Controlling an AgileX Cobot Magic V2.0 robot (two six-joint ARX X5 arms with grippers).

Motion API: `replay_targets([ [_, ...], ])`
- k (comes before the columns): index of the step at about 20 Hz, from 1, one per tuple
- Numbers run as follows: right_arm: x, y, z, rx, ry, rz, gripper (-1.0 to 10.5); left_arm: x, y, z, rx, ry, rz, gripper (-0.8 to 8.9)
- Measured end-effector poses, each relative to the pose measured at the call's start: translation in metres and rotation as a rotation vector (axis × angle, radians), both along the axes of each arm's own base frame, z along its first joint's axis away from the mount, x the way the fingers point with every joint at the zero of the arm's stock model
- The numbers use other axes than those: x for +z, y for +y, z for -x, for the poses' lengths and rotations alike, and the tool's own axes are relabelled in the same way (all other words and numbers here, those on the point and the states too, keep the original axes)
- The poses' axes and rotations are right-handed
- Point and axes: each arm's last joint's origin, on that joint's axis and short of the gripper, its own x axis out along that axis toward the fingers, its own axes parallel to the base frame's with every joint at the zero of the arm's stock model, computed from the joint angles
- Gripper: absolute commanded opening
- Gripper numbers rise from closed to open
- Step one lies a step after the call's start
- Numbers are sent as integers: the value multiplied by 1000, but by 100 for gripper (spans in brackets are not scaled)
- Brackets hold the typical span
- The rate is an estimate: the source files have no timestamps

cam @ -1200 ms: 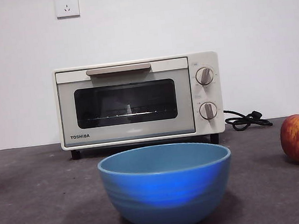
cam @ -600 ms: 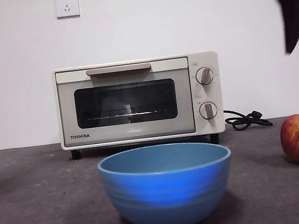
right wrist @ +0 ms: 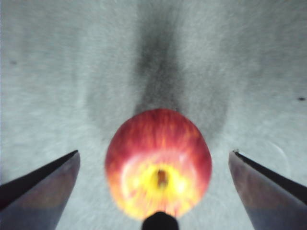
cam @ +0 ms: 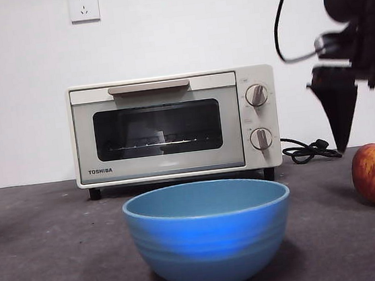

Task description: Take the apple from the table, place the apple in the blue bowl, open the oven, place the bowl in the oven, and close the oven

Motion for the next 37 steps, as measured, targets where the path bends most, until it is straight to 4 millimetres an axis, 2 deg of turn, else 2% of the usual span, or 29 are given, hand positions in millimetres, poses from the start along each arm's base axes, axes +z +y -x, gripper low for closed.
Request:
replay_targets([
  [3, -20, 2, -9, 1, 53, 11, 661, 0, 0, 0, -3, -1, -2, -5],
  [6, -27, 2, -11, 1, 78, 17, 650, 0, 0, 0, -3, -1, -2, -5],
  [9, -27, 2, -10, 1, 85, 13, 463, 0, 0, 0, -3, -1, -3, -5],
  [11, -27, 2, -10, -3, 89, 12, 431, 0, 0, 0, -2, -2, -3, -5],
  [12, -27, 2, -9, -4, 100, 8, 374, 0, 0, 0, -2, -2, -3, -5],
  [13, -28, 2, -8, -4, 114, 1, 237, 0, 0, 0, -2, -2, -4, -5],
  [14, -28, 2, -7, -3, 120, -3, 39, 0, 0, 0, -3, -3, -4, -5],
  [15, -27, 2, -7, -3, 121, -4, -16, 0, 0, 0, -3, -3, -4, -5],
  [20, -24, 2, -2, -4, 154, -10, -8, 0, 0, 0, -4, -3, -5, -5],
  [23, 6, 8, 16, 35, 114, -101, -8, 0, 0, 0, -4, -4, -5, -5],
  [26, 38, 25, 39, 99, 25, -167, -8, 1, 0, -1, -4, -14, -5, -5],
  [29, 54, 54, 61, 185, -9, -216, -8, 1, 0, -2, -4, -17, -5, -5],
  [34, 56, 123, 97, 397, -61, -218, -8, 1, 0, -2, -4, -16, -5, -5],
  [37, 52, 154, 112, 474, -98, -243, -8, 1, 0, -2, -5, -16, -5, -5],
])
